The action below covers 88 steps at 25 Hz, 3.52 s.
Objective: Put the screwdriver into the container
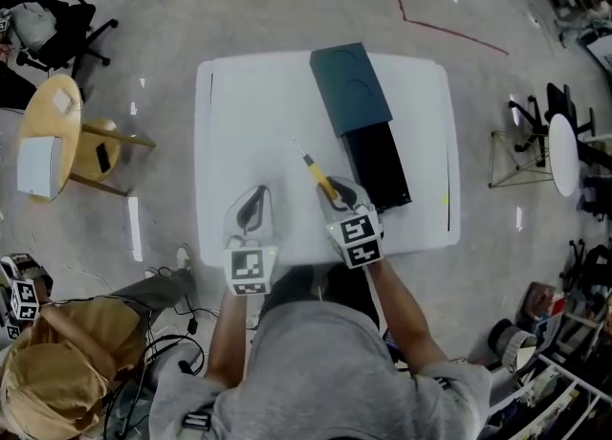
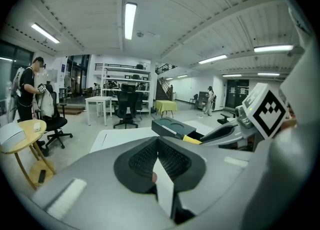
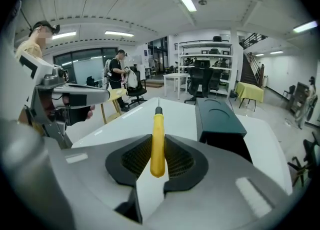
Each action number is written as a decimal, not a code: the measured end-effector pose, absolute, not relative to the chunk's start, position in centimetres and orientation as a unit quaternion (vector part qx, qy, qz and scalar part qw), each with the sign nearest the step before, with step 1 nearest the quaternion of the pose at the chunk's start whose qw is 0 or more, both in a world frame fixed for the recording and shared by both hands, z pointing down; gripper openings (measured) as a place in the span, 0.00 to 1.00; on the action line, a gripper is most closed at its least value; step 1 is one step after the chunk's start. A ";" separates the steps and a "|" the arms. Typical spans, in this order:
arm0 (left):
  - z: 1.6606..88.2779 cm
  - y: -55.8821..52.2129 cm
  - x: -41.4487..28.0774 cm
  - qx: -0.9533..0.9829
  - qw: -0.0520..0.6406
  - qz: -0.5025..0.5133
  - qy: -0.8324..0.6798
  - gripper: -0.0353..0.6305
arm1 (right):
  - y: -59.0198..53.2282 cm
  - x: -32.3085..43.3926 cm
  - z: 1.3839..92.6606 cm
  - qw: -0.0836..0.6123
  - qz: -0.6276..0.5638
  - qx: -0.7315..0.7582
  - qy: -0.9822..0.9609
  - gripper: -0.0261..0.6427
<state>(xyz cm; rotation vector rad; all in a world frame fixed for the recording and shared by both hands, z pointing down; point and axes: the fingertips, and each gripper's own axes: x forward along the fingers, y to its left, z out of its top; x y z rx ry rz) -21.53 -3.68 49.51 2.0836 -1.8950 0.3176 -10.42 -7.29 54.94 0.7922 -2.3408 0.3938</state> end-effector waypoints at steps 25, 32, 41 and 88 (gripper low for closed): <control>47.7 -7.9 -10.5 0.779 0.128 0.125 -0.600 0.07 | -10.7 2.9 54.3 0.299 0.192 0.394 -0.848 0.16; 49.7 -9.7 -9.6 0.774 0.143 0.141 -0.600 0.07 | -12.2 3.9 57.2 0.317 0.216 0.381 -0.841 0.16; 52.1 -11.0 -9.8 0.763 0.169 0.157 -0.604 0.07 | -14.0 4.0 61.0 0.349 0.242 0.362 -0.830 0.16; 55.5 -13.5 -10.8 0.739 0.204 0.171 -0.619 0.07 | -14.9 2.7 67.0 0.431 0.285 0.302 -0.801 0.19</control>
